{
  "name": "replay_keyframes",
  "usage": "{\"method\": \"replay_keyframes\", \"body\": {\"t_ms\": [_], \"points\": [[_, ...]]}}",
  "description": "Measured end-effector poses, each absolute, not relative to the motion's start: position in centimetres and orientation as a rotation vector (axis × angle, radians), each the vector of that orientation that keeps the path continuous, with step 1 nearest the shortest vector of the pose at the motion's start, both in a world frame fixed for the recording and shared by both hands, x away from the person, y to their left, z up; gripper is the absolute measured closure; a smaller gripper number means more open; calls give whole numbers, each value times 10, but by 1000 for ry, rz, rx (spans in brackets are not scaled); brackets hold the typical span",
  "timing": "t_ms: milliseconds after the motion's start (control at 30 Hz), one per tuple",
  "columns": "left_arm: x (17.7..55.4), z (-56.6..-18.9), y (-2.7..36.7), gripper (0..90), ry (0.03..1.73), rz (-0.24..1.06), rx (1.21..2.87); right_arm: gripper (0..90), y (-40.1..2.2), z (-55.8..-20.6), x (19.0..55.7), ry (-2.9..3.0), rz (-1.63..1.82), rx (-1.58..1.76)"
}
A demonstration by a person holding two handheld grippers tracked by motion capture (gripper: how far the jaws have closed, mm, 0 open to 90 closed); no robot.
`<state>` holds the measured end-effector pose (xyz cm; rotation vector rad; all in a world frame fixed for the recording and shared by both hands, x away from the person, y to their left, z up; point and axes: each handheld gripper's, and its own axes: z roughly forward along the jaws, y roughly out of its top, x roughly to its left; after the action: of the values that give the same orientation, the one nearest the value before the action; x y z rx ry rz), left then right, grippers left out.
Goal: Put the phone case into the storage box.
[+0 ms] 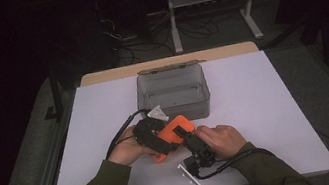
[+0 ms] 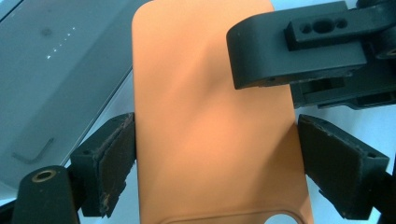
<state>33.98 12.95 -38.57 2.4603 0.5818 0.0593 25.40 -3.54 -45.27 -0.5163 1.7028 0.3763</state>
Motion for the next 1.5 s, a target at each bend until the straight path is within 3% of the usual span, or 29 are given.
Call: {"method": "replay_keyframes", "body": {"t_ms": [633,1500], "points": [[339,-385,130,140,582,57,2459,719,-37,-455,252,1739,363,-530],[342,-387,131,137,601,0,2437,830,-35,-463,249,1675,369,-495]]}}
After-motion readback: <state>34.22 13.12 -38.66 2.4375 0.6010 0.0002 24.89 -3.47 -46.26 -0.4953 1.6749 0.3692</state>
